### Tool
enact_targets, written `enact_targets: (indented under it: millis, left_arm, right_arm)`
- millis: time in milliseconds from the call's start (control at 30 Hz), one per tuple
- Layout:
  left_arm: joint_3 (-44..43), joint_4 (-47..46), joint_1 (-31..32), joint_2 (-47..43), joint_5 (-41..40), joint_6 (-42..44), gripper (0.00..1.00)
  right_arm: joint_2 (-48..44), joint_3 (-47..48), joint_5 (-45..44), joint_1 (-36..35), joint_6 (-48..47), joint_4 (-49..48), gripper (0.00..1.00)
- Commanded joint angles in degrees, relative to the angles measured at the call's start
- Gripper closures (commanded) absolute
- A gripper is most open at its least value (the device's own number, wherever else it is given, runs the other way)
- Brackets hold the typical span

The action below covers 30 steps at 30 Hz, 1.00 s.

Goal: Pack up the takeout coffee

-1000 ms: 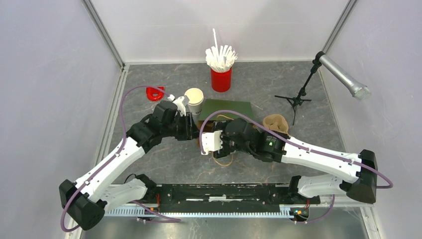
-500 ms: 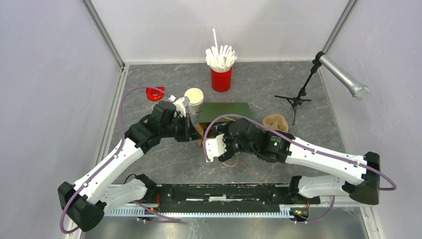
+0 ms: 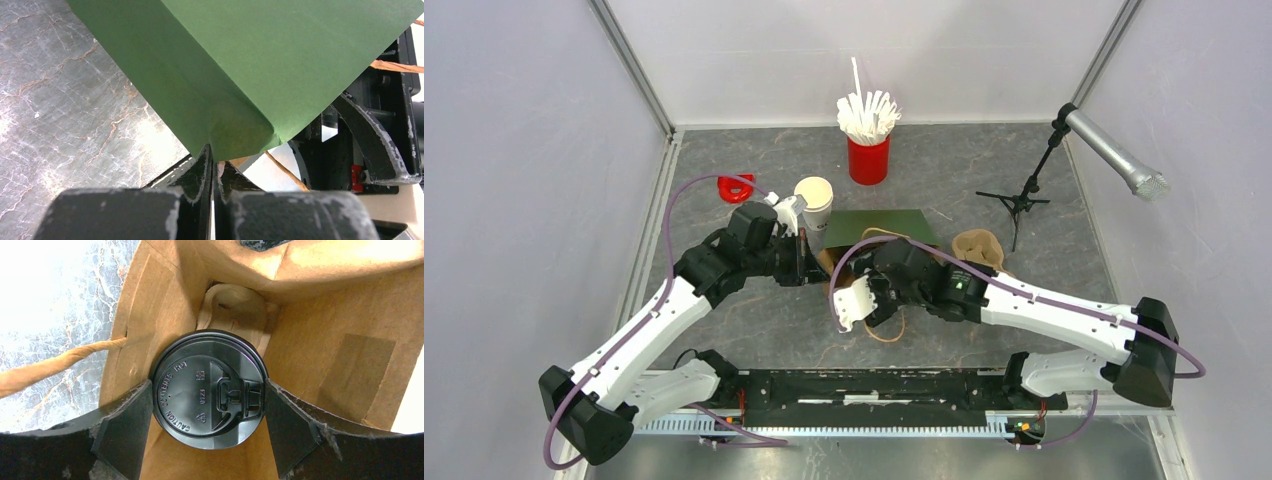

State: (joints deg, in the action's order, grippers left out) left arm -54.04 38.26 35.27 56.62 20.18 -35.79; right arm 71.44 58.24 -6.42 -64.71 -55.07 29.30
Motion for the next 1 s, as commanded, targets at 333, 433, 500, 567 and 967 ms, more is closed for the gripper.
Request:
enact_targets:
  millis: [333,433,500,567,967]
  left_arm:
    - [1.3,0.1,0.2,-1.3,2.1,3.7,0.98]
    - [1.9,0.1,0.2,-1.4,2.1,3.8,0.98]
    - [2.3,-0.1,0.2,-1.5,2.1,3.6,0.98]
    - [2.6,-0.3,0.2,-1.6,2.1,3.2,0.98]
    - [2.3,-0.4,0.2,-1.4,3.0,2.3,0.98]
  right_arm:
    - [-0.3,-2.3,11.9,6.5,-1.8,-4.0,0.38]
    - [-0.5,-3.7,11.2,6.6,-2.2,-5.4,0.39]
    - [-0.7,-5.1,10.3,6.7,-2.8,-6.9,0.39]
    - [-0.8,-6.0,9.6,6.7,-3.5,-7.8,0.39]
    - [-0.1,-9.6,4.2,6.8,-6.3,-13.8,0.4]
